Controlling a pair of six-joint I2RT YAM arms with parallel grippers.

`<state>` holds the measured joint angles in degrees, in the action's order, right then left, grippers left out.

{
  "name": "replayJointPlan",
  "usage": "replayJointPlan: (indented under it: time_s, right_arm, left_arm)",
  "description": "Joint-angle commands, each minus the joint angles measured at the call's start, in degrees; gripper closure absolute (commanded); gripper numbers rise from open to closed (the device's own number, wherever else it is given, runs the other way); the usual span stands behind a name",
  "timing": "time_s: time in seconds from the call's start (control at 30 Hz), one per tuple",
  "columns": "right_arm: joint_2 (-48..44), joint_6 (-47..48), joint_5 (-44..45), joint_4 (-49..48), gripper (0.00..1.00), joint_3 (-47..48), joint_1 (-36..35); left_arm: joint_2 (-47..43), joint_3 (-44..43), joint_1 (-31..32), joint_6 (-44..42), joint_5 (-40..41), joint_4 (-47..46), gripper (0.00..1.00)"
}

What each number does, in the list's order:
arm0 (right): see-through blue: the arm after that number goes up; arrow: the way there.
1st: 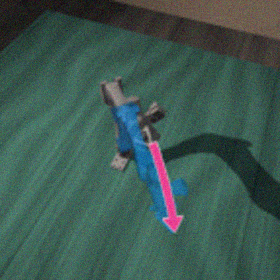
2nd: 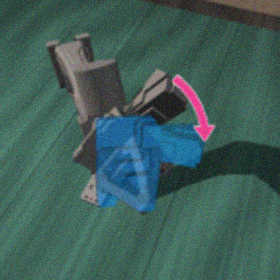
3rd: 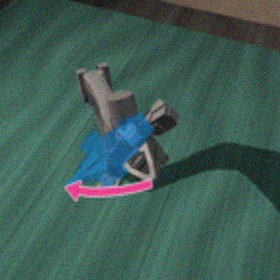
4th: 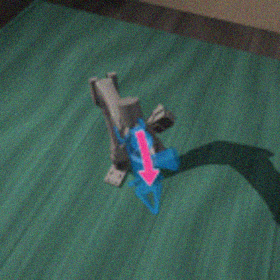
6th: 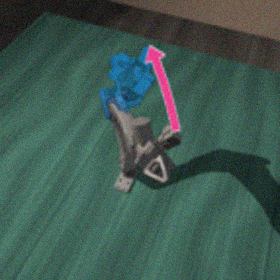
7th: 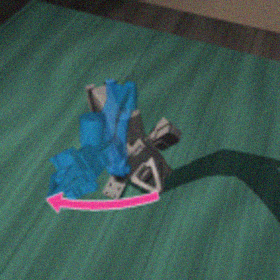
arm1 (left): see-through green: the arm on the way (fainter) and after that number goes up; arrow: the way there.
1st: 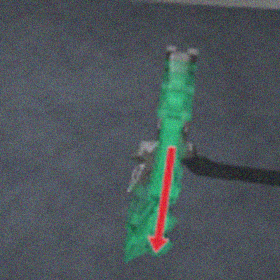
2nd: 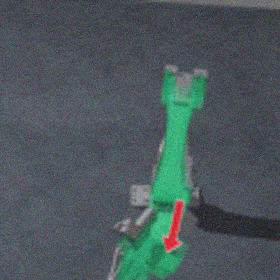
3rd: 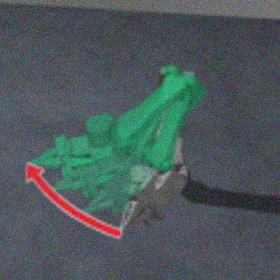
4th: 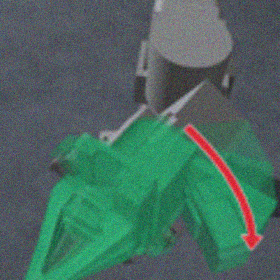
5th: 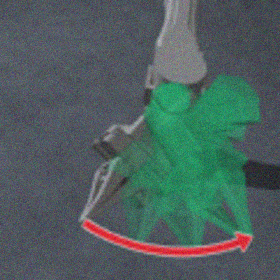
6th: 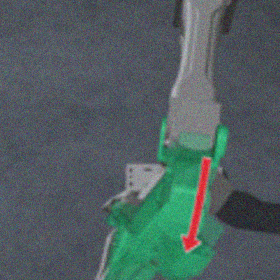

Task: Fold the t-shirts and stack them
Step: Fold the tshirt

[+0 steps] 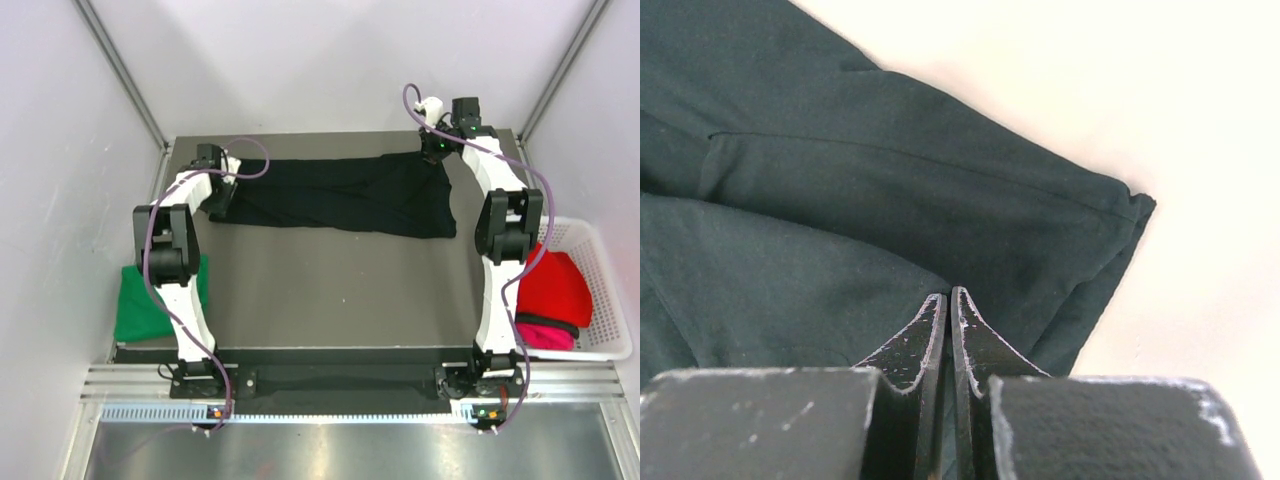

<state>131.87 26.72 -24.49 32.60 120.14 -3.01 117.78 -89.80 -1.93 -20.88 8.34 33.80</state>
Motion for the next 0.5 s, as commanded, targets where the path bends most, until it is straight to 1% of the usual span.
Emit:
replayJointPlan:
  time_s: [0.0,0.03,0.07,0.1,0.13,0.23,0.4,0.47]
  right_arm:
    - [0.14,-0.70,-0.82,-1.75,1.00,1.51,-0.77]
    - [-0.04,-0.70,-0.82,-1.84,1.00,1.33,-0.77]
    - [0.05,-0.70,-0.82,-1.84,1.00,1.33,-0.77]
    - [0.05,-0.70,-0.82,-1.84,1.00,1.33,-0.77]
    - [-0.04,-0.70,-0.91,-1.84,1.00,1.24,-0.77]
    - [-0.13,-0.70,-1.00,-1.84,1.00,0.98,-0.77]
    - [-0.39,-0.62,-1.17,-1.75,1.00,0.63,-0.77]
    - [-0.74,-0.62,-1.26,-1.84,1.00,0.36,-0.86]
  left_arm:
    - [1.13,-2.13,-0.61,1.11,-0.78,0.65,0.57]
    - [1.40,-2.48,-0.70,1.20,-0.95,1.09,0.68]
    - [1.66,-2.57,-0.79,1.46,-1.30,1.79,0.76]
    - [2.10,-2.75,-0.88,1.46,-1.48,2.40,0.81]
    - [2.19,-2.84,-0.97,1.55,-1.57,2.84,0.82]
    - [2.19,-2.05,-0.97,1.20,-2.10,4.08,0.82]
    - [0.97,0.23,-1.05,1.20,-1.83,4.34,0.67]
    - [0.70,1.46,-0.97,0.76,-1.57,4.17,0.68]
